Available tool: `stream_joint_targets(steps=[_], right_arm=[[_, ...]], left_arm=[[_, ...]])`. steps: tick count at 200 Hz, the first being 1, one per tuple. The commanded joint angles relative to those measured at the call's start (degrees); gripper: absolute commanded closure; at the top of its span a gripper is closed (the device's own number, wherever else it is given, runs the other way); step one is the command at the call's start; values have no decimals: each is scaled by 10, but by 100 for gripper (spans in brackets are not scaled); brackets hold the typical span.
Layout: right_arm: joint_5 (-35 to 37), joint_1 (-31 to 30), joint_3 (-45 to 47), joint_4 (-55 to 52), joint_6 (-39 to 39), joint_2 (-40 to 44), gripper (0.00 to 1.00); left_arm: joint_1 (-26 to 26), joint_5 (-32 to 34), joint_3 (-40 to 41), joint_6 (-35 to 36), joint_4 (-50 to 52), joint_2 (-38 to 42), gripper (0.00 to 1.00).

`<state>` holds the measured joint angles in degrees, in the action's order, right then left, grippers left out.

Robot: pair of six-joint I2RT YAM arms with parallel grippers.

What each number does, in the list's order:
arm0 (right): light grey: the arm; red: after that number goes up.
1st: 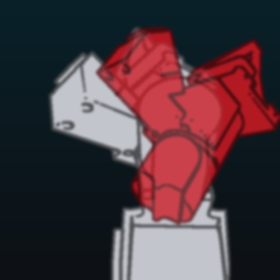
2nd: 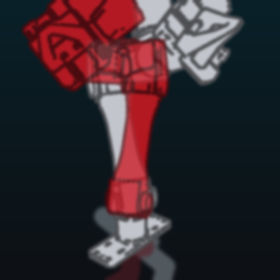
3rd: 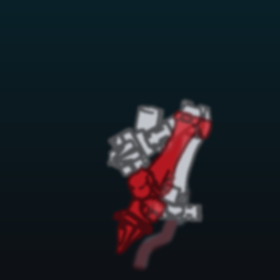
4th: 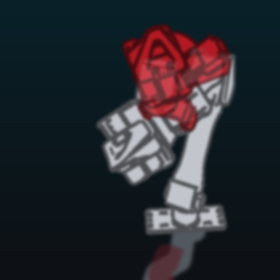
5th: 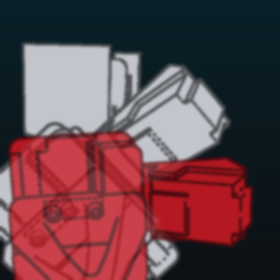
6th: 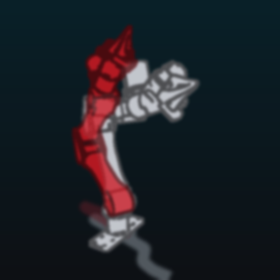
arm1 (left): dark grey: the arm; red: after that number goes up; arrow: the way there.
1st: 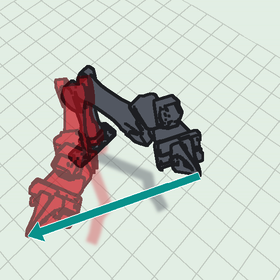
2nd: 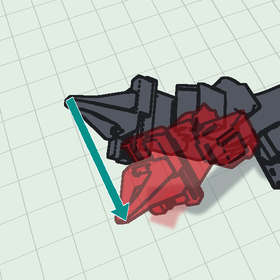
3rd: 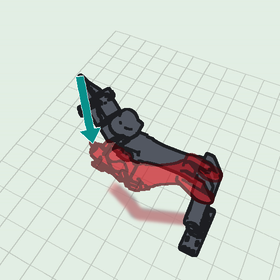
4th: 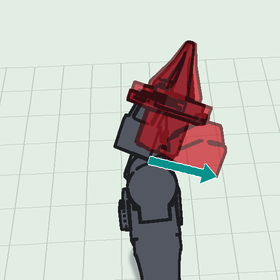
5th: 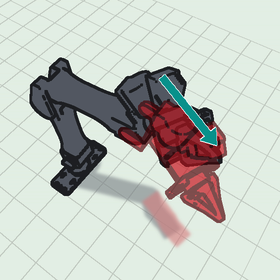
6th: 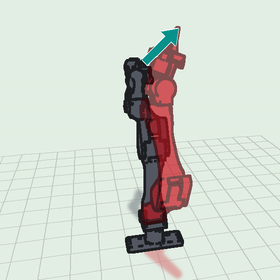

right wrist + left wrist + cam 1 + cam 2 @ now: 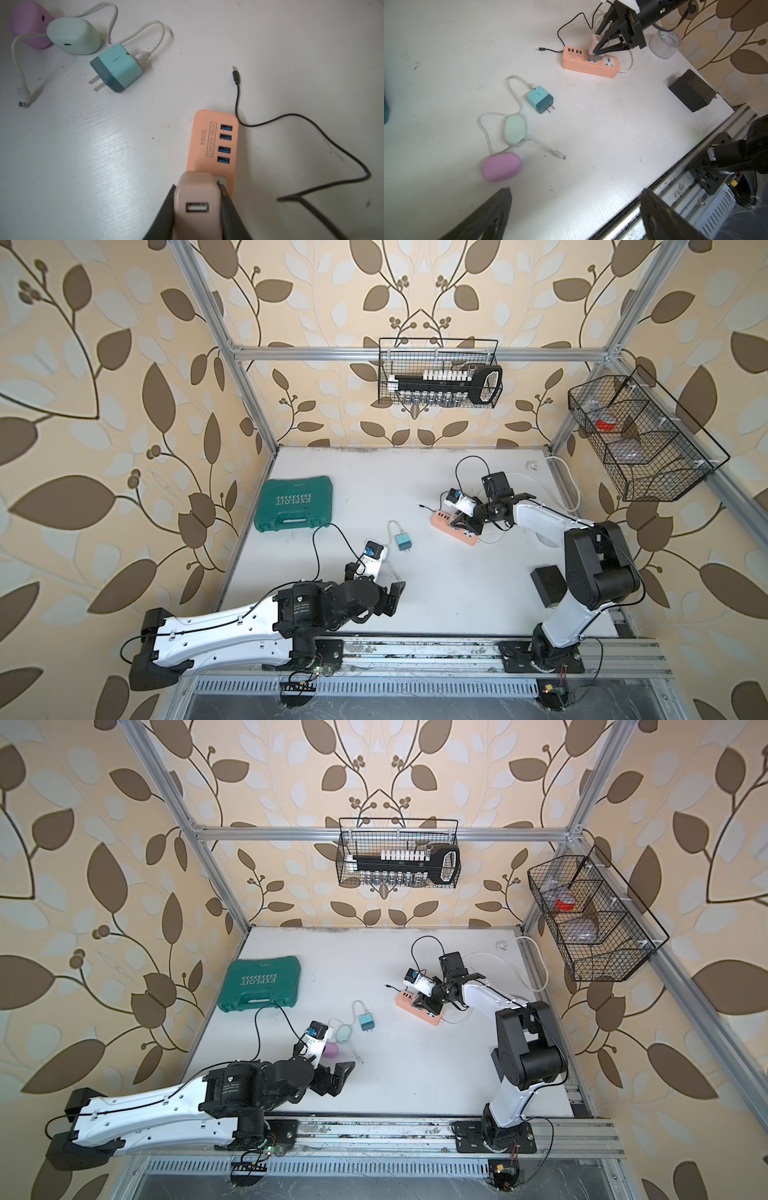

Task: Charge the bluetooth headset
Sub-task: Insert the plug into the socket.

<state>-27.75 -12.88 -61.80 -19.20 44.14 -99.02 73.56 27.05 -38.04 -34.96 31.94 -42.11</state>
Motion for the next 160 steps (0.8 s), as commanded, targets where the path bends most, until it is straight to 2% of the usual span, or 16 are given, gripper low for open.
stream_joint_targets(steps=[1,74,96,160], right_arm=[[42,-2,19,11,28,-17,88],[39,-4,-11,-40,49,-34,88],[28,-6,1,-33,38,-39,88],[67,-22,48,29,9,-24,89]], left_arm=[[4,10,6,-5,4,12,2],[4,12,11,-3,-2,15,2],[4,13,12,0,-7,13,2],[4,15,16,5,-8,14,2]])
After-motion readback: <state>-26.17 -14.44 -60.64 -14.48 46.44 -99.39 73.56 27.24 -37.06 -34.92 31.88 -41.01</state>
